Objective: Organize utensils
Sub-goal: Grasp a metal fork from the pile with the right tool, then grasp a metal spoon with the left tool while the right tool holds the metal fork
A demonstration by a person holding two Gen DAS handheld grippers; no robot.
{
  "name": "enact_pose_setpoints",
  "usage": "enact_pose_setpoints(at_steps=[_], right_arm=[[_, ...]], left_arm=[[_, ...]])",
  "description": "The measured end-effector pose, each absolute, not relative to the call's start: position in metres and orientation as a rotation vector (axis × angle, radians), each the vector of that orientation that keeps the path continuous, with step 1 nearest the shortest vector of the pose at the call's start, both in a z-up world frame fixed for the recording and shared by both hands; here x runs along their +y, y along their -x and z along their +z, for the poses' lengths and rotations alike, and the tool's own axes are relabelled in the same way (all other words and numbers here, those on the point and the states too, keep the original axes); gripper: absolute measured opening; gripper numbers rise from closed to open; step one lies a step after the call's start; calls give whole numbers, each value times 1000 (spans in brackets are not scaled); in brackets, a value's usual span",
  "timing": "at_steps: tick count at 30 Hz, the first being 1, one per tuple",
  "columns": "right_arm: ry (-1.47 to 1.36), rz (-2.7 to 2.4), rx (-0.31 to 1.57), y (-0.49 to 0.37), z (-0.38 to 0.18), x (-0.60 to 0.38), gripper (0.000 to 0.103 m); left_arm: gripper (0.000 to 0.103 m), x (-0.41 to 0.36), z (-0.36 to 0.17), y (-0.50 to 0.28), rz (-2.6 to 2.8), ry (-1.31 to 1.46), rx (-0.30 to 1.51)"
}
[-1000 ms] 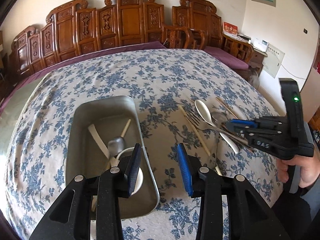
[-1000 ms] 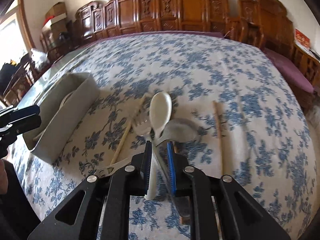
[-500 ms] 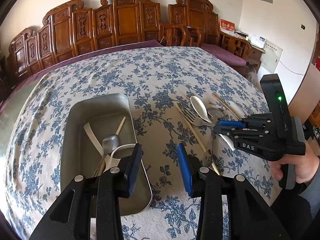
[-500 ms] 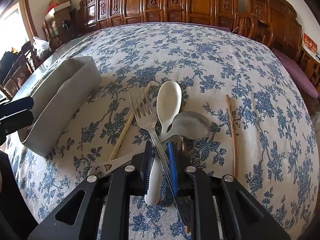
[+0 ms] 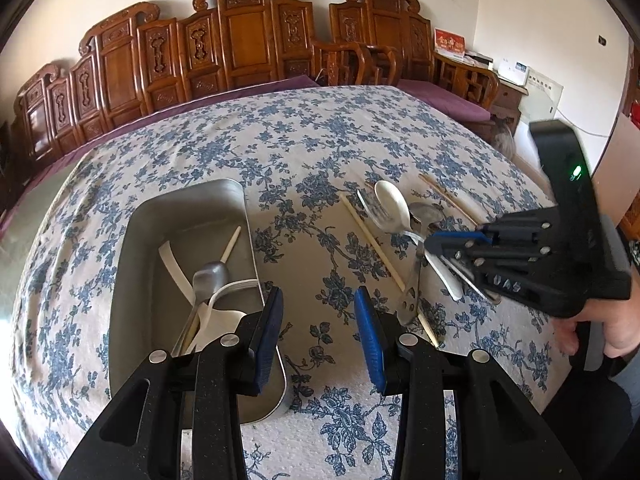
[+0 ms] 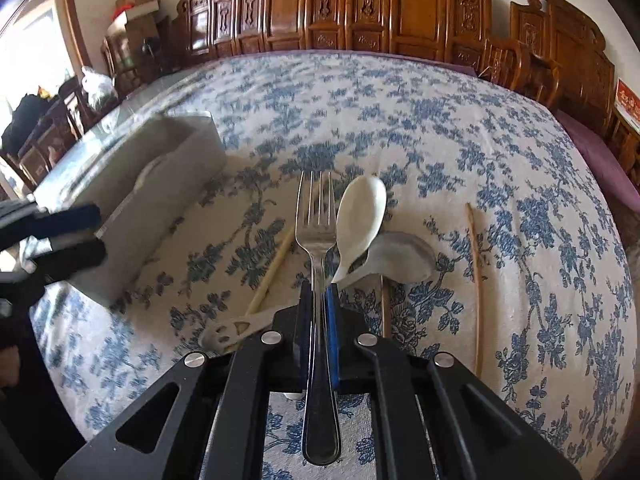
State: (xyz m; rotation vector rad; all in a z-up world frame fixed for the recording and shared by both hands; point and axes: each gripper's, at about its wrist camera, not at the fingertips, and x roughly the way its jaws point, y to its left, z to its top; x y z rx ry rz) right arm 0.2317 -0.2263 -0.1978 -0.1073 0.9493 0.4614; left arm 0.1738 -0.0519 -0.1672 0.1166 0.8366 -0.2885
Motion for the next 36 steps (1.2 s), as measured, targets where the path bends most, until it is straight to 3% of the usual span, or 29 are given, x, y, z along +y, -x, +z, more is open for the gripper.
enact_pose_setpoints(at_steps=[11,26,36], right_arm=[[8,404,878,-232,-177,-265,8],[-61,304,930,-251,-192,-311,8],[-91,324,927,-250,-191,-316,9]], left_arm=[[35,-68,-169,-176,-316,-137,841],[34,-125,-193,-219,-445,-166,942],[21,-151,-218,-243,-459,-185,1016]])
